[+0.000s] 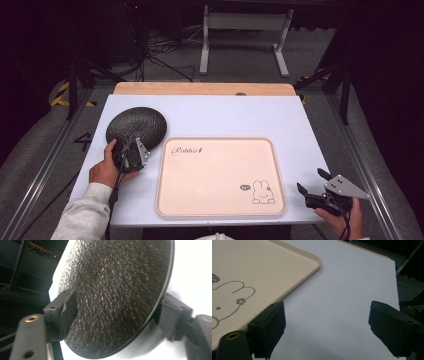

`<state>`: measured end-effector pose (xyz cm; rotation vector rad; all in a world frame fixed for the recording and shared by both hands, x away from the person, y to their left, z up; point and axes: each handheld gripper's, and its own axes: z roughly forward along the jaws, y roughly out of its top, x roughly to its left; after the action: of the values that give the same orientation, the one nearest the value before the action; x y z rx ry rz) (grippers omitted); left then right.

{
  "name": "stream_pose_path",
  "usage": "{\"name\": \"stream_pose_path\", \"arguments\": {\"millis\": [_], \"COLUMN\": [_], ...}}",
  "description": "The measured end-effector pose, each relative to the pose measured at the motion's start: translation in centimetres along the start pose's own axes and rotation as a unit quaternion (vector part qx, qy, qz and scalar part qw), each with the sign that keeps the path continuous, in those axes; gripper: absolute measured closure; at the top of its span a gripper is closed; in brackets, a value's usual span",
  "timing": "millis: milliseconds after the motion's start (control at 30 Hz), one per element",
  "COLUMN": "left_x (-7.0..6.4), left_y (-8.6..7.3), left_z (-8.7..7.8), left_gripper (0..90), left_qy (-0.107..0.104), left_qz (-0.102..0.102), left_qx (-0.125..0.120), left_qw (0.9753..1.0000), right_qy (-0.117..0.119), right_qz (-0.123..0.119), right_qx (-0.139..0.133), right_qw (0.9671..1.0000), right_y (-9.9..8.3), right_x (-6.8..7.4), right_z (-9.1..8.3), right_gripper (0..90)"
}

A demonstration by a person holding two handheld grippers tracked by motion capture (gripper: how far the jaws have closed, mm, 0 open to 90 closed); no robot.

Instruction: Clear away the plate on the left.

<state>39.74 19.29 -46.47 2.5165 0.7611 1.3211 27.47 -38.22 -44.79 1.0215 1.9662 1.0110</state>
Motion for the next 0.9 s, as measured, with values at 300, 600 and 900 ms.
{"name": "stream_pose_path", "arguments": {"millis": [300, 600, 900], "left_x": [-0.7, -1.1, -1.2], "left_y": [0.5, 1.0, 1.5], "left_z": [0.1, 0.6, 0.1], "left_gripper": [60.6, 76.1, 85.9], "left_qy": [-0.021, -0.004, 0.060], "left_qz": [0.041, 0.077, 0.103], "left_qx": [0.012, 0.014, -0.015], "left_qw": [0.9988, 0.9970, 0.9928], "right_qy": [0.005, 0.011, 0.012], "right_qz": [-0.002, 0.007, 0.013], "right_qx": [0.002, -0.004, -0.005], "right_qw": [1.0000, 0.9999, 0.9998], "right_y": [0.0, 0.1, 0.1], "right_x": [0.2, 0.2, 0.1], "right_z": [0.1, 0.0, -0.1], "right_gripper": [14.8, 14.7, 14.9]}}
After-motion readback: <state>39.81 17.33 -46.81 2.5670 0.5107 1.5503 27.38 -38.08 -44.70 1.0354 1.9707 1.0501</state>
